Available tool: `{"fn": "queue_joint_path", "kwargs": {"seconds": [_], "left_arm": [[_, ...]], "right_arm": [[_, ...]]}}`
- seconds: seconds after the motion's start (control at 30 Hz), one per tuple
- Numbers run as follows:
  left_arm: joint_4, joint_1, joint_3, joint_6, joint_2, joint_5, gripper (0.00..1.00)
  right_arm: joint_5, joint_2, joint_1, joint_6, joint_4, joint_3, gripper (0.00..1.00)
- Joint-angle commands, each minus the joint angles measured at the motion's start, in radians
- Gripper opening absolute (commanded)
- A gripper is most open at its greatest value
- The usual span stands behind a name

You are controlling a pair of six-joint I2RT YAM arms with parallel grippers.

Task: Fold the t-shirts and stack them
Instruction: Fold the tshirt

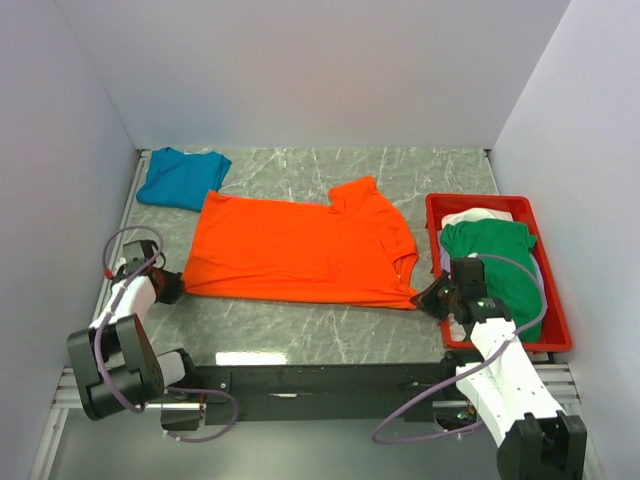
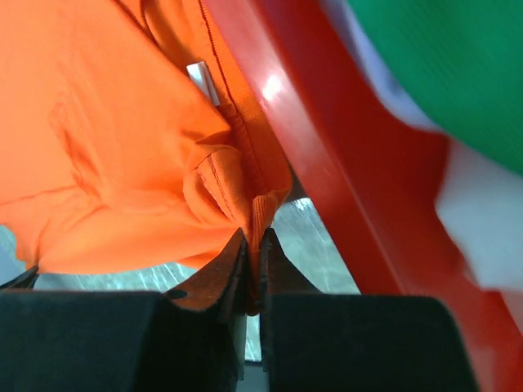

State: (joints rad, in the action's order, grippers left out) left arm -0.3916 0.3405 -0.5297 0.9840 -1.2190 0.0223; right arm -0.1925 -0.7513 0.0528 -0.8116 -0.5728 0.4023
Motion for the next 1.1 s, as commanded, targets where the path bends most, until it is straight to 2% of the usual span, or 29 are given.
{"fn": "queue_joint_path", "kwargs": {"seconds": [0.0,0.07,0.1,0.13,0.17,0.27,0.33,0.4,0.5,0.57,0.67,0.83,1.07], "left_arm": [[-0.02,0.026,0.031,-0.036,0.076,0.008,0.09],[-0.02,0.025,0.042,-0.025,0.127,-0.011,0.15],[-0.023,0.025,0.045,-0.007,0.139,-0.012,0.19],[-0.027,0.026,0.042,-0.001,0.163,-0.01,0.24],[-0.041,0.028,0.03,-0.004,0.174,-0.001,0.33],[-0.073,0.026,-0.021,-0.028,0.216,0.039,0.49],[-0.055,0.026,-0.048,-0.059,0.237,0.028,0.52],[-0.012,0.026,-0.087,-0.065,0.227,-0.034,0.53],[0.039,-0.011,-0.18,-0.035,0.144,-0.036,0.55],[-0.033,-0.079,-0.293,-0.034,0.089,0.039,0.56],[-0.093,-0.13,-0.322,-0.036,0.052,0.117,0.55],[-0.084,-0.126,-0.216,-0.024,0.128,0.149,0.54],[-0.122,-0.126,-0.069,0.047,0.187,0.203,0.54]], "right_arm": [[0.048,0.046,-0.021,-0.001,-0.101,-0.002,0.09],[0.024,0.049,-0.022,-0.004,-0.114,-0.003,0.19],[0.021,0.05,-0.022,-0.008,-0.121,0.0,0.35],[0.021,0.052,-0.022,-0.005,-0.136,0.01,0.42],[0.021,0.055,-0.024,0.003,-0.144,0.019,0.54],[-0.002,0.07,-0.021,0.038,-0.159,0.076,0.68],[-0.027,0.067,-0.021,0.055,-0.141,0.125,0.7],[-0.077,0.024,-0.01,0.078,-0.038,0.17,0.79],[0.01,-0.116,0.065,0.103,0.025,0.307,0.79],[0.082,-0.193,0.116,0.12,0.022,0.383,0.79],[0.142,-0.293,0.192,0.129,0.034,0.475,0.79],[0.12,-0.31,0.252,0.109,0.088,0.4,0.79],[0.077,-0.247,0.352,0.019,0.169,0.228,0.78]]}}
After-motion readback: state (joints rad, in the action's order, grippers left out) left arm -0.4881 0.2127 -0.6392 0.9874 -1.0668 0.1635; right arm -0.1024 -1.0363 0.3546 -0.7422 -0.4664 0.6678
